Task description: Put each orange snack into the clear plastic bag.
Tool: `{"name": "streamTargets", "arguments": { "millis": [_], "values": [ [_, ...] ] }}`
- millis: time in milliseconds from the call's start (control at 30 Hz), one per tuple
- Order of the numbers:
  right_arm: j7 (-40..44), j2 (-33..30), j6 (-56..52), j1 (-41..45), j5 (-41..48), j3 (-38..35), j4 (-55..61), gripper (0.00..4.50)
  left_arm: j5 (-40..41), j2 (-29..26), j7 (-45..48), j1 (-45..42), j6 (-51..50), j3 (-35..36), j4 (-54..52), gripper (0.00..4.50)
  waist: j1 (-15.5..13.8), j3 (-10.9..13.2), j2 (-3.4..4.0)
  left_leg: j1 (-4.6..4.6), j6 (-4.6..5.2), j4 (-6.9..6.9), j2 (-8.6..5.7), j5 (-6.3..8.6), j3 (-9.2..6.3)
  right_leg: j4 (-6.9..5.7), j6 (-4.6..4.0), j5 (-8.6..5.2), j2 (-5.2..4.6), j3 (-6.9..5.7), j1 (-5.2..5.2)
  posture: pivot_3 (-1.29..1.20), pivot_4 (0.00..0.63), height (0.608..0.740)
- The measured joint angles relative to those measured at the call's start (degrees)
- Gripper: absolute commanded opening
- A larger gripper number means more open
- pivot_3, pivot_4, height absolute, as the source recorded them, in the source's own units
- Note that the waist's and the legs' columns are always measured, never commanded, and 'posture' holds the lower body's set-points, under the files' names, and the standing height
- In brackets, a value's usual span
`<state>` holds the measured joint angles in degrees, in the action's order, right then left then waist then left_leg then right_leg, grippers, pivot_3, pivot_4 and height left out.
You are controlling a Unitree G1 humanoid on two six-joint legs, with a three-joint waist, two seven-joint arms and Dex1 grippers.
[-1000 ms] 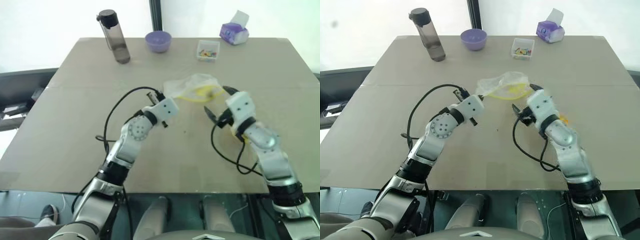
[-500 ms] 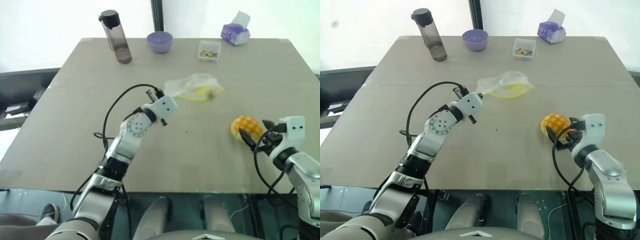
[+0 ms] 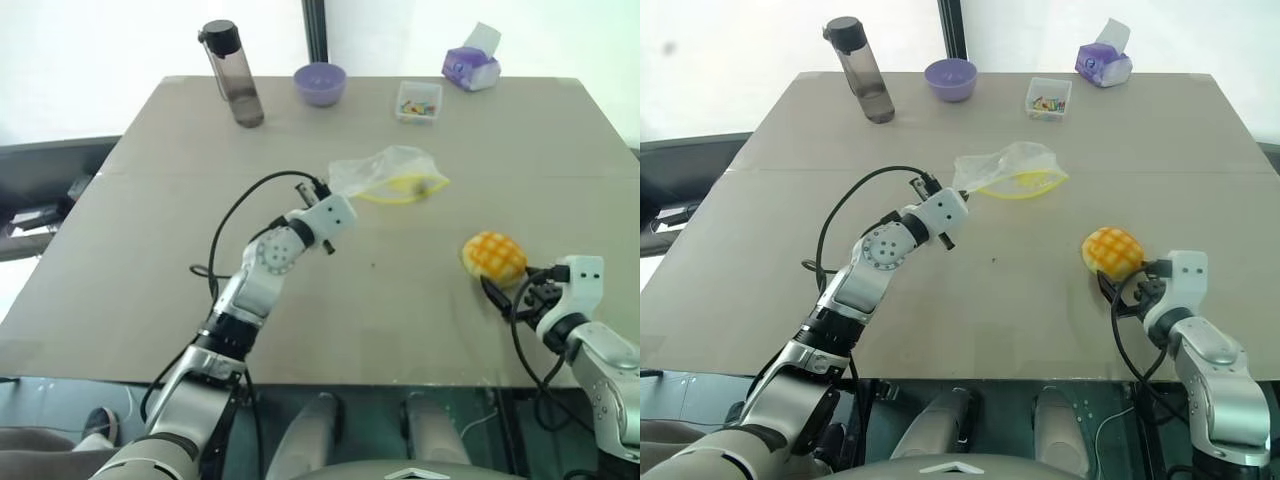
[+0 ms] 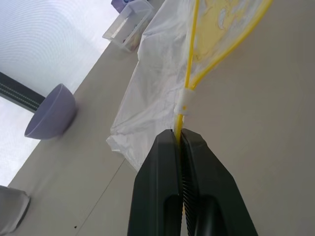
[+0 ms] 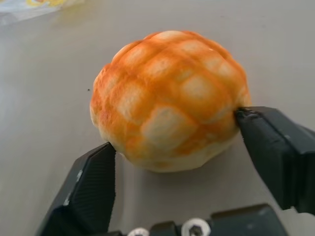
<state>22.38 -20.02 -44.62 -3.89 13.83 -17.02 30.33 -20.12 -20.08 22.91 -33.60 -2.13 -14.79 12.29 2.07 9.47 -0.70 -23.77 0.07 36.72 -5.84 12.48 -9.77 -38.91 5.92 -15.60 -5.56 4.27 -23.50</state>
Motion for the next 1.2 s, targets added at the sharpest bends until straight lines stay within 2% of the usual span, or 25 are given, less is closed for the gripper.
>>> {"name": "streamTargets", "arguments": {
  "millis": [200,233,500,700,1200],
  "values": [
    [-0.3,-0.7,0.4,0.6,1.1,0.2,-1.1,0.35,-0.1,0.0,0.0,0.0,0.0,0.0,0.0,0.0,0.0,0.0,0.0,0.0,-0.05,0.0,0.0,-0.03,0.01,0.0,0.0,0.0,0.0,0.0,0.0,0.0,0.15,0.739],
    [-0.2,-1.0,0.5,0.6,1.2,0.3,-1.1,0.03,-0.1,0.0,0.0,0.0,0.0,0.0,0.0,0.0,0.0,0.0,0.0,0.0,-0.05,0.0,0.0,-0.03,0.0,0.0,0.0,0.0,0.0,0.0,0.0,0.0,0.15,0.739],
    [4.6,-3.7,-1.7,0.4,9.0,0.4,2.7,0.03,-0.6,0.0,0.0,0.0,0.2,-1.2,0.0,0.0,0.0,0.0,0.0,-0.01,0.08,0.0,0.0,0.05,0.0,0.01,0.0,0.0,0.0,0.0,0.0,0.0,0.15,0.739],
    [5.4,-7.5,-7.0,6.5,15.9,1.4,7.0,0.03,-1.9,0.3,-0.1,0.0,1.7,-2.8,0.3,0.0,-0.1,0.0,0.0,-0.02,0.11,0.01,0.0,0.07,-0.03,0.02,0.0,0.0,0.0,-0.03,0.01,0.0,0.15,0.739],
    [3.3,-7.8,-6.2,14.1,14.7,9.5,0.1,0.03,-3.2,1.8,0.7,1.9,1.7,-4.8,-2.2,0.0,-0.1,0.0,-0.01,-0.05,0.03,0.05,-0.01,0.02,-0.02,0.02,0.0,0.0,-0.02,-0.03,0.0,0.0,0.15,0.739]
  ]
}}
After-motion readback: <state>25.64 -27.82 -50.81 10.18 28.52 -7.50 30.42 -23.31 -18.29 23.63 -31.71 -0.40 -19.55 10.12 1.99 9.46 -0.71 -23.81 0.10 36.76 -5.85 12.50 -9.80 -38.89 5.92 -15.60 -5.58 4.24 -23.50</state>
